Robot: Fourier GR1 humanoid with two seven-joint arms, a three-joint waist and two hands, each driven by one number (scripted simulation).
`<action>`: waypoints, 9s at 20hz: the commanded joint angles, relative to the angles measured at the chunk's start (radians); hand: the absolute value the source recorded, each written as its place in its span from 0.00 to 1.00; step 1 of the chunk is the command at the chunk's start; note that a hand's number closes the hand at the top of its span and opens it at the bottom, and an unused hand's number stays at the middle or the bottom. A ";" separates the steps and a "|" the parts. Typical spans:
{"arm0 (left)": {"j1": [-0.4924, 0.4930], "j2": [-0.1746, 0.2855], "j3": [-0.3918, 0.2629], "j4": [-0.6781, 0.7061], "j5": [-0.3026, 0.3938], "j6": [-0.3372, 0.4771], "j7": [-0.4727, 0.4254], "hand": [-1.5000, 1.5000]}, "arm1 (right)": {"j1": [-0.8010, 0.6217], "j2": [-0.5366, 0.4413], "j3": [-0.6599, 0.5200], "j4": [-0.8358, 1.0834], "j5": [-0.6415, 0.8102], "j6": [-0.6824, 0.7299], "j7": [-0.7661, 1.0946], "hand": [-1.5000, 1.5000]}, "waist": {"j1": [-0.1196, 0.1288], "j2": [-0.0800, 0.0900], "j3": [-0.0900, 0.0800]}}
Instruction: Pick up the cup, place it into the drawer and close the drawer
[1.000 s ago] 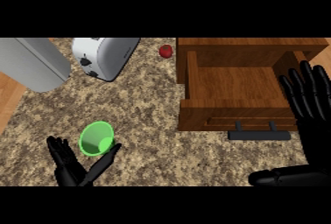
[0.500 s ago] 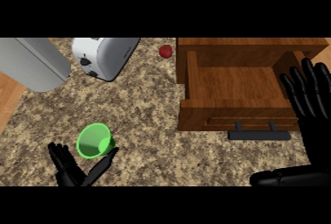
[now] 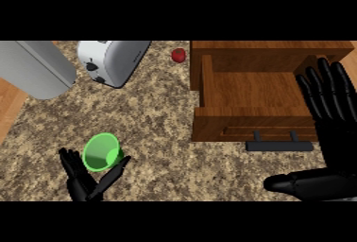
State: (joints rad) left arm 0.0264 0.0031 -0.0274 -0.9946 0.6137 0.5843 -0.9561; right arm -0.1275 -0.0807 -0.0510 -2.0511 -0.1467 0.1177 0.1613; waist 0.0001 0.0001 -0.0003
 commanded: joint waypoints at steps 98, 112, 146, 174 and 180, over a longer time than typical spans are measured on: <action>-1.212 -0.003 -0.159 0.342 -0.229 -0.205 0.613 1.00 | 0.044 -0.007 -0.020 0.015 -0.004 0.052 -0.058 0.00 | -0.041 0.010 0.001; -1.318 -0.003 -0.368 0.587 -0.077 -0.192 0.577 1.00 | -0.070 -0.043 -0.045 0.001 -0.055 0.034 0.069 0.00 | -0.079 0.020 0.001; -1.243 0.089 -0.403 0.308 0.182 -0.189 0.553 0.00 | 0.101 -0.127 -0.040 -0.065 -0.128 0.229 0.000 1.00 | 0.018 -0.013 0.000; -0.367 0.525 -0.259 -0.453 0.226 -0.350 0.614 0.00 | 0.017 -0.280 0.244 0.280 0.724 0.175 -0.290 1.00 | 0.026 0.002 0.001; -0.173 0.586 -0.180 -0.528 0.245 -0.493 0.580 0.00 | -0.055 -0.183 0.304 0.519 0.864 0.030 -0.351 0.00 | 0.022 0.002 0.000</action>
State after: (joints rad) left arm -0.2443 0.5580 -0.2522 -1.5079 0.8448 0.1844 -0.3505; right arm -0.1292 -0.3110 0.2130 -1.6816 0.6230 0.2262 -0.1459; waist 0.0232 -0.0001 0.0002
